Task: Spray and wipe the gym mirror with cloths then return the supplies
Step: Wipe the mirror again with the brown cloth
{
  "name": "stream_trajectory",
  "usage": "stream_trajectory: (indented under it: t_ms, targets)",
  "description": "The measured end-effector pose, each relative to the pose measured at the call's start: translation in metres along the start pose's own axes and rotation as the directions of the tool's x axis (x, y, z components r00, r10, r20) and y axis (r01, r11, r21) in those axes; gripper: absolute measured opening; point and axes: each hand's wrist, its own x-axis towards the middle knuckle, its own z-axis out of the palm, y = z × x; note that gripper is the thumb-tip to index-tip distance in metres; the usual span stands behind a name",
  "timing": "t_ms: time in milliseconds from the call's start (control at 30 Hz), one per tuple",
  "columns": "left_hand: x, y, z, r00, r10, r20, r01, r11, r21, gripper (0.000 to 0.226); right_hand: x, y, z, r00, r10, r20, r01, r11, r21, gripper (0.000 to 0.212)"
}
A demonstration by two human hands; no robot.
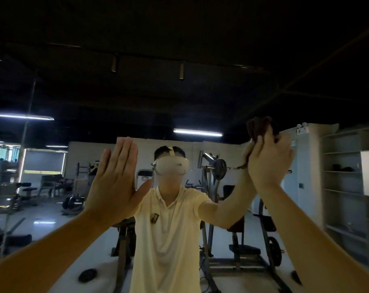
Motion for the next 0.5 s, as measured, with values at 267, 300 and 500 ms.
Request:
stream_trajectory:
  t_ms: [267, 300, 500]
  targets:
    - [0.0, 0.0, -0.002, 0.998, 0.006, 0.069, -0.009, 0.999, 0.031, 0.114, -0.088, -0.121, 0.0, 0.993, -0.042, 0.109, 0.025, 0.988, 0.151, 0.053]
    - [0.001, -0.001, -0.003, 0.996, 0.011, 0.086, -0.014, 0.999, 0.037, 0.117, -0.101, -0.136, 0.001, 0.986, -0.11, 0.129, 0.088, 0.982, 0.164, 0.056]
    - [-0.021, -0.004, -0.021, 0.989, 0.069, 0.129, -0.074, 0.997, 0.032, 0.109, -0.142, -0.12, -0.013, 0.727, -0.618, 0.3, 0.588, 0.785, 0.192, 0.066]
